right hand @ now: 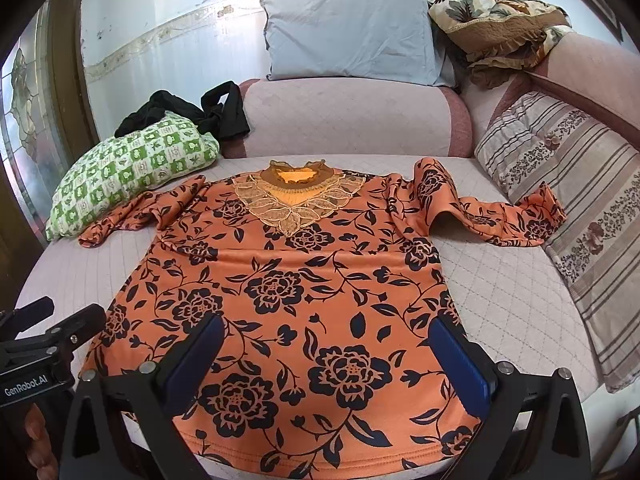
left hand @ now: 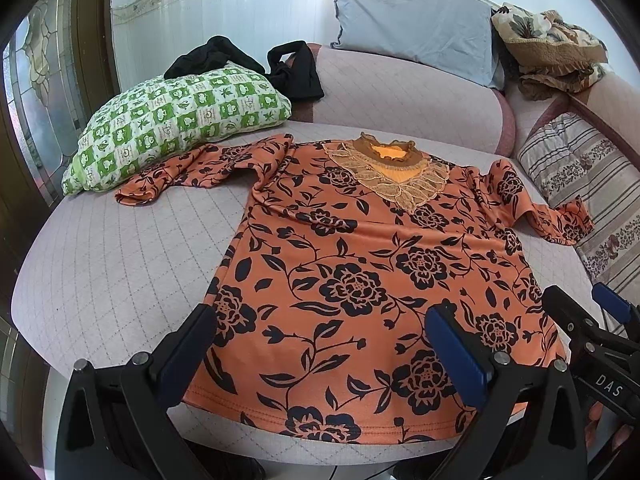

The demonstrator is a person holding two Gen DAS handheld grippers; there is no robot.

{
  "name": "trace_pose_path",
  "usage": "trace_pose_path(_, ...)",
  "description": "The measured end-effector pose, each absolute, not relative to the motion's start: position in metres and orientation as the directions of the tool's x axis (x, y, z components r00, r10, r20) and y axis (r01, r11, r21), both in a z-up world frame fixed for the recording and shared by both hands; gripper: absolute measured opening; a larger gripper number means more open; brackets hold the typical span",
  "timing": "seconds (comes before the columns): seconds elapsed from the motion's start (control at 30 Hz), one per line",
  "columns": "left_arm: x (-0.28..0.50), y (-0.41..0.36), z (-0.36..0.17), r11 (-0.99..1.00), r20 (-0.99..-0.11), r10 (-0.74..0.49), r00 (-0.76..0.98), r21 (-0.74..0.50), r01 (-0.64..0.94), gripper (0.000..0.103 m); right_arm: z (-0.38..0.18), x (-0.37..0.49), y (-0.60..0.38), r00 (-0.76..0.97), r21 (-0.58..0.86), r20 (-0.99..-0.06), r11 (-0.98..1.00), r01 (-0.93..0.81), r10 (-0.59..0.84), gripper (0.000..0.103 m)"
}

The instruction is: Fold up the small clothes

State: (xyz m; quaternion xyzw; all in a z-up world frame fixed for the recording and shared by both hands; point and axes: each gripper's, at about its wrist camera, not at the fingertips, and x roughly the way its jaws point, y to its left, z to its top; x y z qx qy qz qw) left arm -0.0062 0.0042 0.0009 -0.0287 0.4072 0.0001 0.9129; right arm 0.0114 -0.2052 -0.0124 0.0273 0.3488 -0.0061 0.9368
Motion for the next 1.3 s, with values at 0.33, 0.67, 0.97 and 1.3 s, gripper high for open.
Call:
trace_pose_path(0.33,-0.0073,0.0049,0.0011,0.998,-0.742,-0.028,0.67,-0.058,-0.022,0.103,-0.0094,0.0096,-0.2043,0.765,0.049,-0.644,0.998,0.027,0.011,0.103)
trace_pose_path(0.67,-0.0107,0.0071,0.0002,0.998,-0.74,-0.029,0.672,-0.059,-0.023,0.103,-0.0064,0.0072,-0.2035,0.769,0.05,-0.639,0.998,0.025,0.013,0.103)
trace_pose_path(0.97,-0.0113,0.0075,0.0014,0.998,-0.738,-0.029,0.674,-0.06,-0.023,0.103,-0.004,0.0073,-0.2028,0.774,0.045,-0.633,0.999,0.026,0.008,0.103)
trace_pose_path(1.3,-0.012,0.0078,0.0023,0.998,-0.737,-0.032,0.675,-0.065,-0.023,0.103,-0.003,0.0067,-0.2023,0.775,0.044,-0.632,0.999,0.025,0.008,0.103)
